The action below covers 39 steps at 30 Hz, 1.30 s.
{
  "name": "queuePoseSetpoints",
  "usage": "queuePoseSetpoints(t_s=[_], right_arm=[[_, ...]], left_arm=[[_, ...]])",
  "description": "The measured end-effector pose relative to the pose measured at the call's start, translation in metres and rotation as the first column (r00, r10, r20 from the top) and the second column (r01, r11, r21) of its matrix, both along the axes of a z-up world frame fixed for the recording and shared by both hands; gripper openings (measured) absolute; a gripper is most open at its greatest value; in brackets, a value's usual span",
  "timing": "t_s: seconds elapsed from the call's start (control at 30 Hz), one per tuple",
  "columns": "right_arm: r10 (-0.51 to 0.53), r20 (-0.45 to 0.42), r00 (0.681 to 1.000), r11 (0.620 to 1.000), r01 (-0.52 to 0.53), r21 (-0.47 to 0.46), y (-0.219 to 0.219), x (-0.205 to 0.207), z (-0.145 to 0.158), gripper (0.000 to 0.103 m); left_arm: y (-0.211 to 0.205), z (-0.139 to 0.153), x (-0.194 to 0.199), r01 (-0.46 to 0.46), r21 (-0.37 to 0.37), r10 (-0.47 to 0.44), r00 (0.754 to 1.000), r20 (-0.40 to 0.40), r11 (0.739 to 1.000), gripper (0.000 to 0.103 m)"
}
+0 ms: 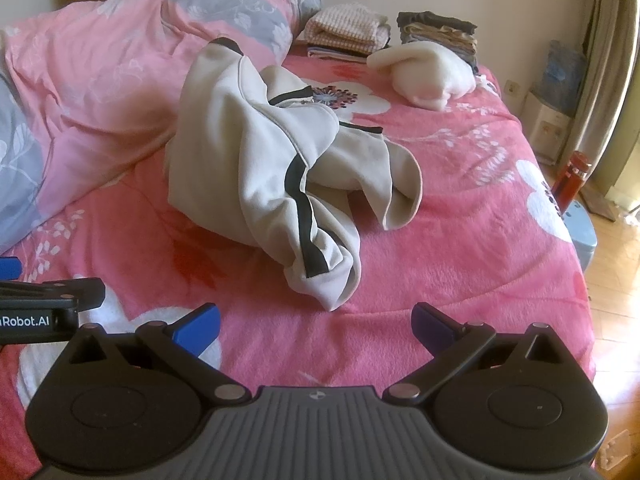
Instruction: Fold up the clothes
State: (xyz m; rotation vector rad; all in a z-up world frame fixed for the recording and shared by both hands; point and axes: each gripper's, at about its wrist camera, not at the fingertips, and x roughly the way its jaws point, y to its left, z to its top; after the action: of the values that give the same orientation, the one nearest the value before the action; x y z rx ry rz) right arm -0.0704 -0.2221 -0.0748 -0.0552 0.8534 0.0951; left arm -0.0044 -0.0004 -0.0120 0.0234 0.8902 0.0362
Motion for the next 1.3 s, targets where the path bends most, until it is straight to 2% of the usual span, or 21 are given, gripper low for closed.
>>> queuePoseSetpoints(t_s=[1.3], right_arm=[[-0.046, -0.026, 0.999, 0.999, 0.046, 0.002, -0.005, 0.0033, -0.0027, 0.103]], left_arm=[[0.0018, -0.0008, 0.0003, -0.013, 0.011, 0.013, 1.0, -0.014, 1.0, 0.103]])
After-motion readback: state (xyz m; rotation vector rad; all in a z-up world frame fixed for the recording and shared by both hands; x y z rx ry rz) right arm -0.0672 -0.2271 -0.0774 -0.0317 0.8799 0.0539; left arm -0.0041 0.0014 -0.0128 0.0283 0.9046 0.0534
